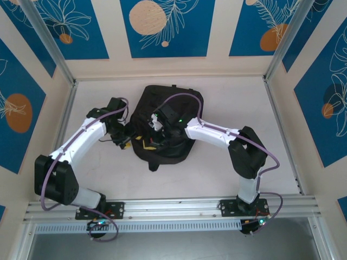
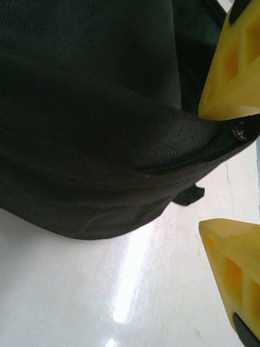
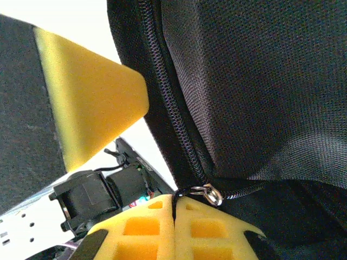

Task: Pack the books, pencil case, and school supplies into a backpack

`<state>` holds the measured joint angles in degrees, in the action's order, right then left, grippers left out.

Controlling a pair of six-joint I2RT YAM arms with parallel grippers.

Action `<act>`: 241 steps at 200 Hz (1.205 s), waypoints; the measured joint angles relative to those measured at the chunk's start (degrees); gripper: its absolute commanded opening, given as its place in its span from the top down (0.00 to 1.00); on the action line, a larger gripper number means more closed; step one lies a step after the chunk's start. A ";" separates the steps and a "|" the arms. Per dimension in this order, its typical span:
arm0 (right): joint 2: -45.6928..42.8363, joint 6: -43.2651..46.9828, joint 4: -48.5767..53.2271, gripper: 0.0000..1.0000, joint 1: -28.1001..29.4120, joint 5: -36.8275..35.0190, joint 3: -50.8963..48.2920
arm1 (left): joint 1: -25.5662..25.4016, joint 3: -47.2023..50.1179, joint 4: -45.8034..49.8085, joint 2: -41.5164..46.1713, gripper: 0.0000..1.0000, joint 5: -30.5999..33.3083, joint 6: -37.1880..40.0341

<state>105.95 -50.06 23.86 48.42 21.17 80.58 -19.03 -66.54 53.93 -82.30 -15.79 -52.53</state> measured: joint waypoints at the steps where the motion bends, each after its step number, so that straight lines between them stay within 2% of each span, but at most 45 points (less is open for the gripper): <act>1: 0.00 0.00 0.00 1.00 0.00 -0.02 0.00 | -0.02 0.02 -0.13 -0.04 0.52 -0.11 -0.09; 52: -0.07 0.61 0.87 1.00 0.00 -0.61 0.00 | -0.63 1.31 -1.27 -0.57 0.57 -0.72 -0.79; 71: -0.31 0.74 1.07 1.00 0.00 -0.81 0.00 | -0.66 2.54 -1.42 -0.98 0.62 -0.68 -1.18; 77: -0.39 0.87 1.16 1.00 0.00 -0.85 0.00 | -0.70 2.99 -1.51 -1.14 0.67 -0.66 -1.36; 99: -0.61 1.86 2.27 1.00 0.26 -0.85 0.00 | -0.85 4.09 -2.49 -1.84 1.00 -0.22 -1.84; 175: -4.46 6.58 4.42 1.00 0.61 -1.14 -5.73 | -1.40 3.48 -2.01 -1.44 1.00 2.60 -1.29; 241: -10.49 8.20 3.10 1.00 -2.47 -1.05 -11.93 | -1.62 2.84 -1.64 -0.24 1.00 2.51 0.39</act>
<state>95.46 -41.87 26.96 45.95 20.12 68.64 -20.64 -63.70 52.29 -82.54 -13.28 -52.14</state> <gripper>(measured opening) 0.064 0.040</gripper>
